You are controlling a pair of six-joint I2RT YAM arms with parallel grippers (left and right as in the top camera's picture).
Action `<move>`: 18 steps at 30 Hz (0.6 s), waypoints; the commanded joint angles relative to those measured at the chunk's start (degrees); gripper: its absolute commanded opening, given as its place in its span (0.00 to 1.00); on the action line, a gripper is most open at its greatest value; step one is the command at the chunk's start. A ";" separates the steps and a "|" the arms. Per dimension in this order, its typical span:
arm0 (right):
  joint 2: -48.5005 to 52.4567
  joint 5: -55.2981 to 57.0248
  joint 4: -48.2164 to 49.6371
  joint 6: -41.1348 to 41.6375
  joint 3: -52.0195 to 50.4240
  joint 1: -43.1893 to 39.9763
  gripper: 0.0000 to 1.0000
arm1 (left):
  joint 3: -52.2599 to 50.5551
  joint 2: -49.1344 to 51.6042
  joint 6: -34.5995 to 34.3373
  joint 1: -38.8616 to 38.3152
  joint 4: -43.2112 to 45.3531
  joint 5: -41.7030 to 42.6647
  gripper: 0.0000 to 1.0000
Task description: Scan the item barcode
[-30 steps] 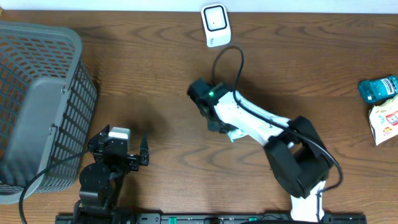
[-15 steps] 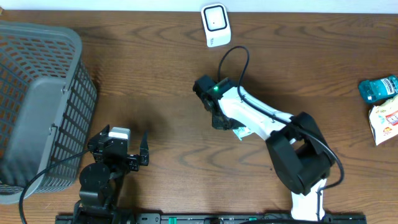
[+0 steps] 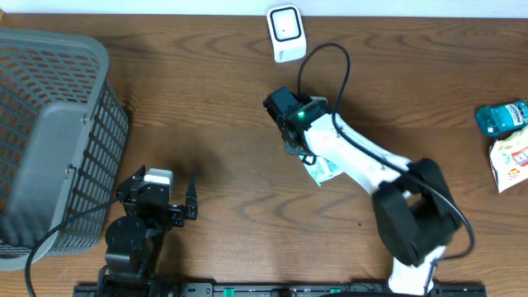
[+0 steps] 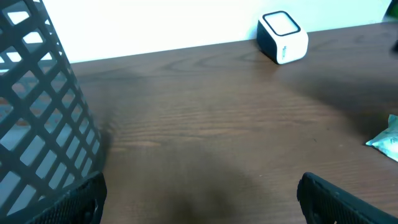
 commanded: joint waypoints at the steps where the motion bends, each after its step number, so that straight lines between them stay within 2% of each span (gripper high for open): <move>1: 6.25 -1.38 0.15 1.01 -2.45 -0.92 0.01 | -0.07 -0.11 -0.04 0.02 0.04 0.07 0.98; 4: 9.75 -6.05 0.07 -0.13 -2.45 -1.31 0.01 | -0.07 -0.11 -0.04 0.02 0.04 0.07 0.98; 8: 10.54 -6.58 0.44 -2.14 -1.99 -1.36 0.01 | -0.07 -0.11 -0.04 0.02 0.04 0.07 0.98; 12: 9.16 -7.56 0.46 -8.35 1.42 -1.20 0.01 | -0.07 -0.11 -0.07 0.02 0.04 0.07 0.98; 14: 8.28 -10.67 1.29 -15.98 3.91 -1.20 0.01 | -0.07 -0.11 -0.04 0.02 0.02 0.07 0.98; 18: 8.00 -27.36 2.25 -43.95 8.55 -0.70 0.02 | -0.07 -0.11 -0.04 0.02 0.04 0.07 0.98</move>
